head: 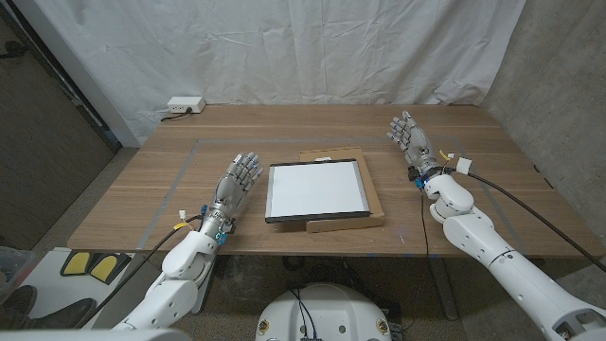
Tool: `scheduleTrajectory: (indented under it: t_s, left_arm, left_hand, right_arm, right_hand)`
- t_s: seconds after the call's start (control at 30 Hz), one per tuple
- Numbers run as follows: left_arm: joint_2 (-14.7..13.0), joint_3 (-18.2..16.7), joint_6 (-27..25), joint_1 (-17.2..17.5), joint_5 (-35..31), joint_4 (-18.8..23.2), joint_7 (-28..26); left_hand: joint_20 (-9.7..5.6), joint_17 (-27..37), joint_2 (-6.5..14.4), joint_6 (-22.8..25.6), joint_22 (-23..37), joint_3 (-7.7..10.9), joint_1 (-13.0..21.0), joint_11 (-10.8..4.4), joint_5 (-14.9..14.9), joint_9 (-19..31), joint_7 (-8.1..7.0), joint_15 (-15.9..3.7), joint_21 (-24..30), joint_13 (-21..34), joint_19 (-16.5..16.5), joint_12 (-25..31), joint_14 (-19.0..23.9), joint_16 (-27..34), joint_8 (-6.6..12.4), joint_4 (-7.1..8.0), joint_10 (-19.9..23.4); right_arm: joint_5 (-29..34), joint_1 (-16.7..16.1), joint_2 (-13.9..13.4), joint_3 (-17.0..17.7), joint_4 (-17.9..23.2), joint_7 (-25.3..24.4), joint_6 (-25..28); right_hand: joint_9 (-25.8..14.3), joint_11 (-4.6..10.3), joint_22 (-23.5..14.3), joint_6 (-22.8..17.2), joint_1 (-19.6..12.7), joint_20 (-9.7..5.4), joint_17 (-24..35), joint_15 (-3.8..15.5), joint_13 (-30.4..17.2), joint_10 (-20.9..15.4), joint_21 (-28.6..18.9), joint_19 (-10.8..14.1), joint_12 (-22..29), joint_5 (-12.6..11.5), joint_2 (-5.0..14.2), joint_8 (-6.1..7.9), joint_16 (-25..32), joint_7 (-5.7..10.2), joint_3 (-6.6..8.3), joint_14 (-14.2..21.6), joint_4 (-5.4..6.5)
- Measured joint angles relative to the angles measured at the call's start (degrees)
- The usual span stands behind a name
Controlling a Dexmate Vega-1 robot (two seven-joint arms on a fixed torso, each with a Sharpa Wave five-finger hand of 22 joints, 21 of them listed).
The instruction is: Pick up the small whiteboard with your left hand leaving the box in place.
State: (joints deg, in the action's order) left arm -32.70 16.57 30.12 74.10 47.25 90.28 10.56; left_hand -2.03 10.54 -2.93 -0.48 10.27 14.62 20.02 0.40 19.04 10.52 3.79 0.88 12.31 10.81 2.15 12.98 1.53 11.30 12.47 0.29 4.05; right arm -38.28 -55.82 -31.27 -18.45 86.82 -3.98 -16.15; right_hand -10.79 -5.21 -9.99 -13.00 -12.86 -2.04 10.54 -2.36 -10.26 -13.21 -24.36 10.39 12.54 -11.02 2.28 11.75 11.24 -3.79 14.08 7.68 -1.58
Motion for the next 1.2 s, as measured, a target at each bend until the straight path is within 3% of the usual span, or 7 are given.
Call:
scheduleTrajectory:
  t_s: [0.87,1.2]
  left_arm:
    - [3.7,-1.2,2.4,2.8,7.2,-1.3,6.7]
    - [3.1,-2.2,4.3,5.6,1.3,1.2,0.5]
  left_hand:
    - [0.22,0.0,0.2,0.0,0.0,0.01,0.2,0.26,-0.9,0.0,-0.01,0.56,0.0,0.0,0.2,-0.5,0.6,0.0,-0.46,0.01,-0.2]
    - [-0.02,0.0,0.5,0.4,0.0,0.08,1.6,-0.1,-0.9,0.0,-0.42,0.13,0.0,0.0,0.6,-0.5,1.0,0.0,-0.46,-0.55,0.7]
  right_arm:
    - [0.2,0.5,-0.2,-0.4,0.3,-0.3,1.2]
    - [0.3,0.5,-0.3,-0.5,0.7,-0.5,1.4]
  right_hand:
    - [0.0,-0.21,0.0,0.0,0.0,0.09,0.0,-0.32,0.0,-0.2,0.4,0.3,0.0,0.0,0.0,-0.3,0.0,0.0,-0.15,0.3,-0.15]
    - [0.0,-0.21,0.0,0.0,0.0,0.1,0.0,-0.31,0.0,-0.2,0.6,0.3,0.0,0.0,0.0,-0.38,0.0,0.0,-0.15,0.3,-0.15]
